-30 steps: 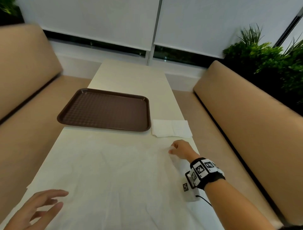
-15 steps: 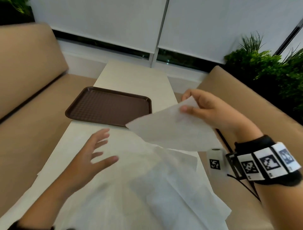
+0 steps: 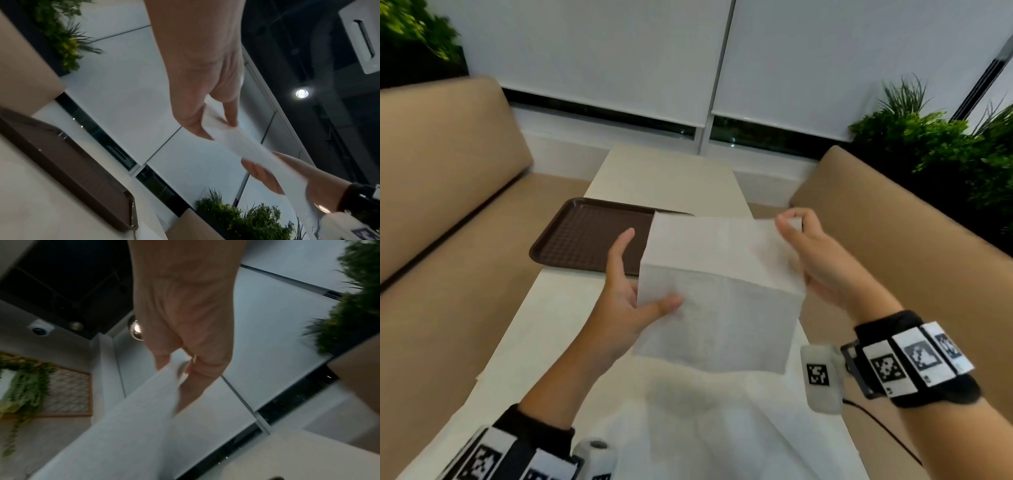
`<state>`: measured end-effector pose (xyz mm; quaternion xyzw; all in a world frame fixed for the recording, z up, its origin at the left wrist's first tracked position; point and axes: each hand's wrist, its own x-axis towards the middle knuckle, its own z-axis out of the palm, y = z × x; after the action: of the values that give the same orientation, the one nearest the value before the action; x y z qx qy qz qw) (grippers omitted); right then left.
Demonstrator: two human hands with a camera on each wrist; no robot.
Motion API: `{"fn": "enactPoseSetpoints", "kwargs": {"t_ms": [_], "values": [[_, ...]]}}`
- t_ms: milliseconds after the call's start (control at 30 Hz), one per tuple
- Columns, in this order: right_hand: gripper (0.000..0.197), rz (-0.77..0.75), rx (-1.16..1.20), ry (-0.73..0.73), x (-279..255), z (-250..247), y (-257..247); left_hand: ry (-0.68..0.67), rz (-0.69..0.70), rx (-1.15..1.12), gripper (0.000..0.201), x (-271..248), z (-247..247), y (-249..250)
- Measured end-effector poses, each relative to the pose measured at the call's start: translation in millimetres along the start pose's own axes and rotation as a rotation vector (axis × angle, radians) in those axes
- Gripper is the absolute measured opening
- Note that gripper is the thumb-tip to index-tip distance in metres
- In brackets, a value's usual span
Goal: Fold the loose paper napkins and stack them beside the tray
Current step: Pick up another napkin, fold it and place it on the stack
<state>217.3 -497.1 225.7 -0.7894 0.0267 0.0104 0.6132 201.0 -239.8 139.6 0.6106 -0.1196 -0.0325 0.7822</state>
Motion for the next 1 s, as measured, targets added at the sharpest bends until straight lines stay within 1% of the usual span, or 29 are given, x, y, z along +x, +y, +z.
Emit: {"fn": "enactPoseSetpoints", "kwargs": {"t_ms": [33,67,133,200,233,267,333,400,433,467,500,533,567,600,667,700,767,800,867,967,1000], "values": [[0.053,0.061,0.030,-0.068,-4.2,2.0,10.0,0.043,0.031,0.027,0.102,-1.2,-1.1,-0.3],[0.060,0.085,0.062,-0.129,-9.9,4.5,18.0,0.070,0.055,0.052,0.099,-1.5,-3.2,-0.6],[0.075,0.062,0.102,-0.212,-20.1,9.2,31.7,0.069,0.082,0.091,0.088,-0.9,-8.3,-1.4],[0.085,0.014,0.111,-0.241,-24.3,11.0,41.8,0.029,0.092,0.197,0.067,-0.5,-14.1,-1.9],[0.084,-0.009,0.126,-0.240,-25.0,11.1,45.3,0.024,0.083,0.257,0.055,-0.1,-16.5,-2.2],[0.078,-0.027,0.135,-0.235,-25.8,11.2,47.6,0.028,0.067,0.292,0.044,0.2,-18.5,-2.2],[0.057,-0.054,0.092,-0.221,-26.6,11.4,50.2,0.048,0.053,0.288,0.025,1.3,-20.3,-2.2],[0.038,-0.077,0.005,-0.197,-26.7,10.6,53.7,0.078,0.081,0.346,0.011,2.1,-20.9,-1.0],[0.035,-0.069,-0.020,-0.192,-26.4,9.8,56.2,0.092,0.109,0.396,0.008,2.4,-21.0,0.0],[0.035,-0.055,-0.039,-0.184,-26.3,9.1,58.5,0.100,0.139,0.441,0.007,2.3,-20.9,1.3],[0.038,-0.057,-0.107,-0.158,-26.4,8.4,60.7,0.100,0.172,0.481,0.007,2.4,-20.4,3.3],[0.042,-0.091,-0.239,-0.108,-28.4,8.8,61.3,0.095,0.216,0.530,0.007,2.7,-19.8,5.0],[0.044,-0.154,-0.392,-0.068,-31.6,10.6,60.0,0.087,0.279,0.605,0.008,3.3,-18.5,7.3],[0.043,-0.248,-0.505,-0.064,-35.1,14.9,56.5,0.076,0.352,0.697,0.007,4.3,-16.3,9.4],[0.033,-0.449,-0.635,-0.179,-39.8,30.2,47.8,0.048,0.479,0.872,0.002,7.5,-9.8,13.8],[0.027,-0.534,-0.694,-0.235,-39.8,40.4,43.9,0.026,0.522,0.944,0.004,9.9,-6.1,16.1],[0.020,-0.656,-0.764,-0.255,-33.8,55.9,41.4,-0.028,0.586,1.056,0.017,16.5,0.8,21.3],[0.019,-0.685,-0.735,-0.237,-29.5,59.0,40.9,-0.051,0.616,1.091,0.024,20.2,2.4,24.3],[0.019,-0.687,-0.616,-0.190,-20.8,54.6,43.4,-0.099,0.628,1.073,0.028,26.6,2.9,31.3],[0.010,-0.574,-0.523,-0.174,-13.3,37.1,53.1,-0.127,0.525,0.892,0.017,33.9,-3.7,36.0],[0.010,-0.527,-0.500,-0.179,-11.2,30.5,57.3,-0.124,0.512,0.848,0.016,36.3,-6.3,35.6]]}}
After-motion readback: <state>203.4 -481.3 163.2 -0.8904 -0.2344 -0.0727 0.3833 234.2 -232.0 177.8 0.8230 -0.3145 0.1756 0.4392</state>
